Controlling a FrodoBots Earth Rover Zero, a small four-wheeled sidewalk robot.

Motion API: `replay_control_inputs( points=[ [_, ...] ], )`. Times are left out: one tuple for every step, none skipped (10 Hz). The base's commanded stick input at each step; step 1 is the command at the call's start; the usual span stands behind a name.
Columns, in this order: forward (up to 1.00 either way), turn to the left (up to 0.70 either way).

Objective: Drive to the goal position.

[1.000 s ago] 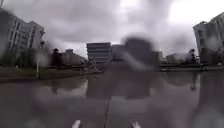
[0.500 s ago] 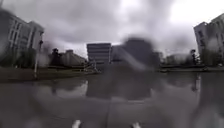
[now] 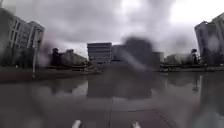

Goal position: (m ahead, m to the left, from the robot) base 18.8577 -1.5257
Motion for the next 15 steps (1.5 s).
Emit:
replay_control_inputs(
  points=[
    [0.7,0.0],
    [0.7,0.0],
    [0.7,0.0],
    [0.7,0.0],
    [0.7,0.0],
    [0.7,0.0],
    [0.7,0.0],
    [0.7,0.0],
    [0.7,0.0],
    [0.7,0.0],
    [0.7,0.0],
    [0.7,0.0],
    [0.7,0.0],
    [0.7,0.0],
    [0.7,0.0]
  ],
)
